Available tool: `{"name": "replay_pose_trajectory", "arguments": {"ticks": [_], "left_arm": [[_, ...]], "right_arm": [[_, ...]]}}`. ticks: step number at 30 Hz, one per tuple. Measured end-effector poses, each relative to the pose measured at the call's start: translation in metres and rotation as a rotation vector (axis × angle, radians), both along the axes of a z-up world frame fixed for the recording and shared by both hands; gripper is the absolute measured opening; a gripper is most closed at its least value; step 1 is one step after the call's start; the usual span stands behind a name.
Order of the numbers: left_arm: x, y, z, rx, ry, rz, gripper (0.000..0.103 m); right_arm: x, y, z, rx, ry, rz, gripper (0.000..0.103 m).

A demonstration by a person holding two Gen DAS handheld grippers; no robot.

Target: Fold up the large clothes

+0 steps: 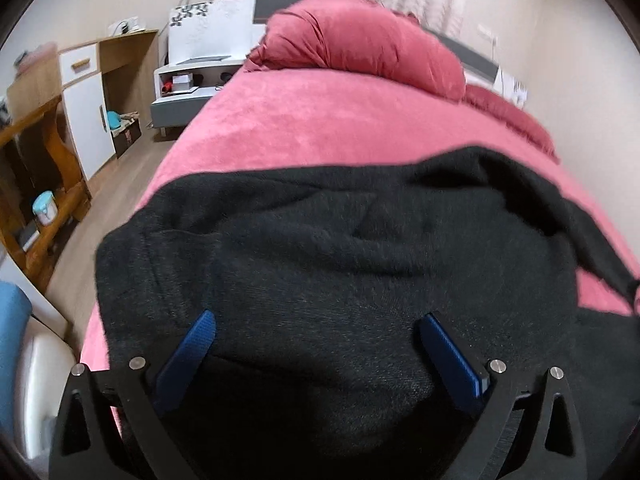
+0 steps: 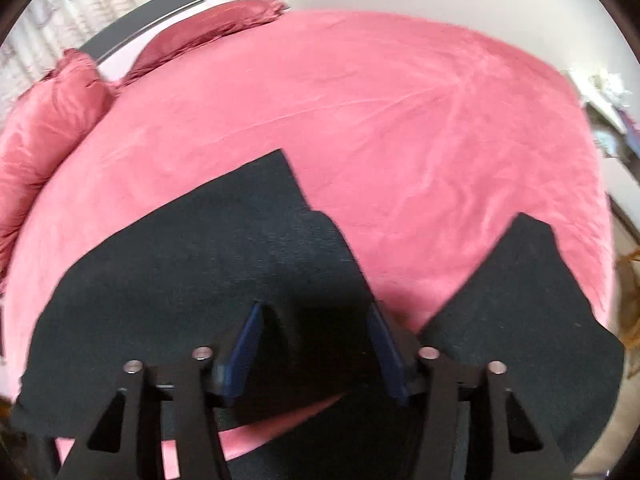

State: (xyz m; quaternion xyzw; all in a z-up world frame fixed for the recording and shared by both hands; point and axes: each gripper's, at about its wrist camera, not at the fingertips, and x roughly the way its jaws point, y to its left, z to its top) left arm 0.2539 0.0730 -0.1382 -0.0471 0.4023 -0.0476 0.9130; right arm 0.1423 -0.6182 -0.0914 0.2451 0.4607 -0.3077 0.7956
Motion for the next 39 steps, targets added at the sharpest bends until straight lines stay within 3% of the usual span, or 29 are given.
{"name": "replay_pose_trajectory", "arguments": {"ticks": [4, 5, 7, 8, 9, 10, 12, 14, 16, 17, 18, 19, 20, 21, 23, 26, 27, 29, 31, 33, 34, 35, 36, 37, 38, 39], "left_arm": [[0.0, -0.004, -0.001, 0.022, 0.001, -0.006, 0.103], [-0.001, -0.003, -0.001, 0.011, 0.002, -0.006, 0.103], [-0.001, -0.001, -0.002, 0.001, 0.003, -0.008, 0.103], [-0.001, -0.001, -0.002, 0.003, 0.004, -0.008, 0.103], [-0.001, -0.001, -0.002, 0.005, 0.004, -0.009, 0.103], [-0.001, -0.001, -0.002, 0.005, 0.004, -0.009, 0.103], [-0.001, -0.001, -0.002, 0.005, 0.004, -0.009, 0.103], [-0.001, -0.002, -0.002, 0.005, 0.004, -0.009, 0.103], [-0.001, -0.002, -0.002, 0.006, 0.004, -0.009, 0.103], [-0.001, -0.001, -0.002, 0.005, 0.004, -0.009, 0.103], [-0.002, -0.001, -0.002, 0.004, 0.003, -0.009, 0.103], [-0.002, -0.002, -0.001, 0.004, 0.003, -0.01, 0.103], [-0.002, -0.002, -0.001, 0.005, 0.003, -0.009, 0.103], [-0.002, -0.002, -0.001, 0.005, 0.003, -0.01, 0.103], [-0.002, -0.002, -0.001, 0.005, 0.003, -0.01, 0.103], [-0.002, -0.002, -0.001, 0.005, 0.002, -0.01, 0.103], [-0.002, -0.002, -0.001, 0.003, 0.001, -0.01, 0.103], [-0.002, -0.002, -0.001, 0.004, 0.002, -0.009, 0.103], [-0.002, -0.001, -0.001, 0.004, 0.002, -0.01, 0.103], [-0.002, -0.002, -0.001, 0.004, 0.002, -0.01, 0.103], [-0.002, -0.002, -0.001, 0.004, 0.002, -0.01, 0.103], [-0.002, -0.002, -0.001, 0.003, 0.002, -0.01, 0.103], [-0.002, -0.002, -0.001, 0.002, 0.002, -0.01, 0.103], [-0.002, -0.001, -0.001, 0.001, 0.002, -0.01, 0.103], [-0.002, -0.001, -0.001, -0.001, 0.002, -0.011, 0.103], [-0.002, -0.001, -0.001, -0.002, 0.002, -0.011, 0.103]], "right_arm": [[-0.002, 0.001, -0.019, 0.245, -0.05, 0.105, 0.065], [-0.004, 0.006, -0.022, 0.277, -0.073, 0.119, 0.067], [-0.007, 0.014, -0.022, 0.224, -0.083, 0.132, 0.067], [-0.008, 0.017, -0.023, 0.207, -0.087, 0.117, 0.054], [-0.003, 0.02, -0.025, 0.182, -0.07, 0.087, 0.022], [-0.004, 0.019, -0.024, 0.16, -0.057, 0.058, 0.005], [-0.015, 0.014, -0.013, 0.239, -0.18, 0.05, 0.003], [-0.022, 0.013, 0.012, 0.244, -0.277, 0.07, 0.003], [-0.025, 0.017, 0.035, 0.22, -0.299, 0.106, 0.003], [-0.026, 0.019, 0.043, 0.205, -0.291, 0.11, 0.003], [-0.03, 0.018, 0.045, 0.19, -0.272, 0.094, 0.012], [-0.03, 0.013, 0.043, 0.193, -0.239, 0.067, 0.026], [-0.031, 0.007, 0.035, 0.218, -0.197, 0.031, 0.056], [-0.027, 0.003, 0.024, 0.257, -0.154, -0.009, 0.064], [-0.041, -0.006, 0.003, 0.408, -0.145, -0.091, 0.064], [-0.061, 0.005, -0.041, 0.775, -0.302, -0.187, 0.064], [-0.061, 0.011, -0.051, 0.828, -0.35, -0.19, 0.064], [-0.055, 0.017, -0.058, 0.763, -0.352, -0.201, 0.063], [-0.046, 0.022, -0.061, 0.723, -0.414, -0.202, 0.058], [-0.037, 0.026, -0.062, 0.642, -0.365, -0.219, 0.054], [-0.039, 0.029, -0.06, 0.599, -0.347, -0.223, 0.047], [-0.039, 0.031, -0.058, 0.555, -0.313, -0.221, 0.025], [-0.043, 0.033, -0.054, 0.532, -0.304, -0.214, 0.018], [-0.05, 0.034, -0.05, 0.537, -0.353, -0.207, 0.015], [-0.065, 0.031, -0.042, 0.536, -0.404, -0.21, 0.005], [-0.074, 0.032, -0.033, 0.537, -0.479, -0.2, 0.005]]}}
